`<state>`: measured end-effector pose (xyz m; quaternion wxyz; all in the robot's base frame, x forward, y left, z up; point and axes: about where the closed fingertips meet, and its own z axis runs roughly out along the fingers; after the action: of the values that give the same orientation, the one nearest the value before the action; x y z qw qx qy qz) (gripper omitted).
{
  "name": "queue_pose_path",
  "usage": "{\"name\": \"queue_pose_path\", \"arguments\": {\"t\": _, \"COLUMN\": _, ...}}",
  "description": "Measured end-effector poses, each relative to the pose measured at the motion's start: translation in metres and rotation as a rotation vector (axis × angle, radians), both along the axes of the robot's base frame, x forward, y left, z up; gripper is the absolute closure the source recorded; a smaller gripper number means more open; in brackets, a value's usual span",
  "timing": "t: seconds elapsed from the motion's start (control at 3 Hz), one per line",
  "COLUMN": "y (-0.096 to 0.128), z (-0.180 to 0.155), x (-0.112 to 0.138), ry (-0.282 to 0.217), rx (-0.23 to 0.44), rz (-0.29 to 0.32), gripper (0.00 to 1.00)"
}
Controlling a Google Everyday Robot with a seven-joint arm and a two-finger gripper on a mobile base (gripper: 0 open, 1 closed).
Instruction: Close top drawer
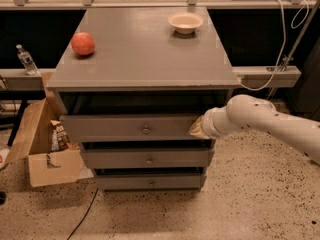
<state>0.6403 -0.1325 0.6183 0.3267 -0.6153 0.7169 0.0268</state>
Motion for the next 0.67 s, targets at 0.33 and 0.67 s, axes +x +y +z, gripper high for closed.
{"name": "queue_pose_path", "arguments": {"t": 0.33, "y": -0.0027, "z": 0.0001, "x": 0.0082, "ry": 0.002, "rx": 0.001, "rz": -0.010, "gripper": 1.00}}
{"name": "queue_pose_path", "arguments": {"t": 0.67, "y": -0.0037, "z": 0.0004, "x": 0.0083, "ry": 0.003, "rx": 0.001, "rz": -0.012, "gripper": 1.00}}
